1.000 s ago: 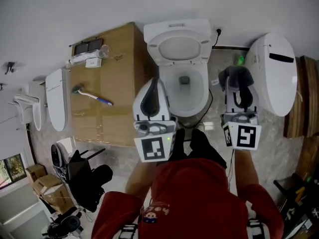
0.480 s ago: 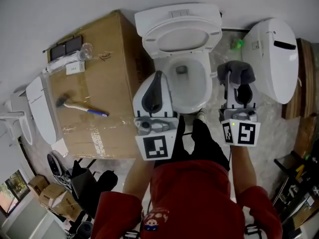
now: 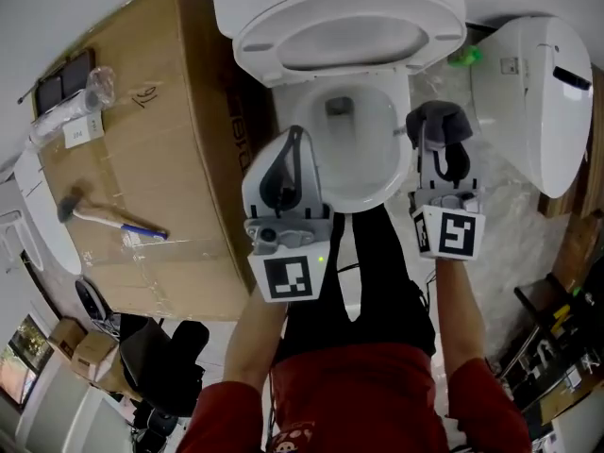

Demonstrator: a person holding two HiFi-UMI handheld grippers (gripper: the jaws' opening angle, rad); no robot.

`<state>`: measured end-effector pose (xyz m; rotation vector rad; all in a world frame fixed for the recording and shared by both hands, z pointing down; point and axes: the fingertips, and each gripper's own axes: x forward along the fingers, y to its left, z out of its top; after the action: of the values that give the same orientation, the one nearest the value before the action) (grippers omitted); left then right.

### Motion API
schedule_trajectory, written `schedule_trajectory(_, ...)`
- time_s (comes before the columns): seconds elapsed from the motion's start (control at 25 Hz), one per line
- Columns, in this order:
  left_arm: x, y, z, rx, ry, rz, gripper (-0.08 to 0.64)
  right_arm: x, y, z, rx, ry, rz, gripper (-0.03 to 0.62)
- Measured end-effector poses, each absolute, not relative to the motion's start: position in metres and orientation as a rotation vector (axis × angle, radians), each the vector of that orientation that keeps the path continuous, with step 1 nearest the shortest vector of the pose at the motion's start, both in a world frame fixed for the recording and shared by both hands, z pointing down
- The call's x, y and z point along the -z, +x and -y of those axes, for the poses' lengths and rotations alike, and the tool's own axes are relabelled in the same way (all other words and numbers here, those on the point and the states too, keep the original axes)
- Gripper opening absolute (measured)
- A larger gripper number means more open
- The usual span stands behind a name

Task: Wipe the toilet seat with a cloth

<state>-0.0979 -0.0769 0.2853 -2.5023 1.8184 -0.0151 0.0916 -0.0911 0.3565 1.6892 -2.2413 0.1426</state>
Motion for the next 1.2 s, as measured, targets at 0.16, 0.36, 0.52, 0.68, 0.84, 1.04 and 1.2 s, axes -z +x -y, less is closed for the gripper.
schedule_trajectory(0.16, -0.346, -0.092, 0.080, 0.070, -2.516, -1.849, 0.011, -0.423, 0.099, 0.099, -0.186, 1.637, 2.206, 0.087)
schedule_trajectory(0.36, -0.406, -0.084, 0.083, 0.101, -2.512, -1.868, 0.011, -0.488, 0.109, 0.106, -0.226, 1.627, 2.206, 0.087)
schedule_trajectory(0.52, -0.440, -0.078, 0.083, 0.141, -2.521, -1.869, 0.011, -0.521, 0.111, 0.110, -0.245, 1.609, 2.209, 0.087)
schedule_trajectory(0.68, -0.455, -0.078, 0.081, 0.177, -2.516, -1.885, 0.011, -0.541, 0.115, 0.127, -0.214, 1.589, 2.204, 0.087)
schedule_trajectory(0.84, -0.459, -0.082, 0.078, 0.190, -2.508, -1.919, 0.011, -0.556, 0.125, 0.159, -0.190, 1.619, 2.158, 0.087)
schedule_trajectory(1.04, -0.463, -0.090, 0.073, 0.210, -2.499, -1.941, 0.011, -0.565, 0.126, 0.179, -0.169, 1.612, 2.121, 0.087)
schedule_trajectory(1.2, -0.467, -0.100, 0.070, 0.211, -2.485, -1.981, 0.011, -0.571, 0.115, 0.179, -0.191, 1.594, 2.123, 0.087)
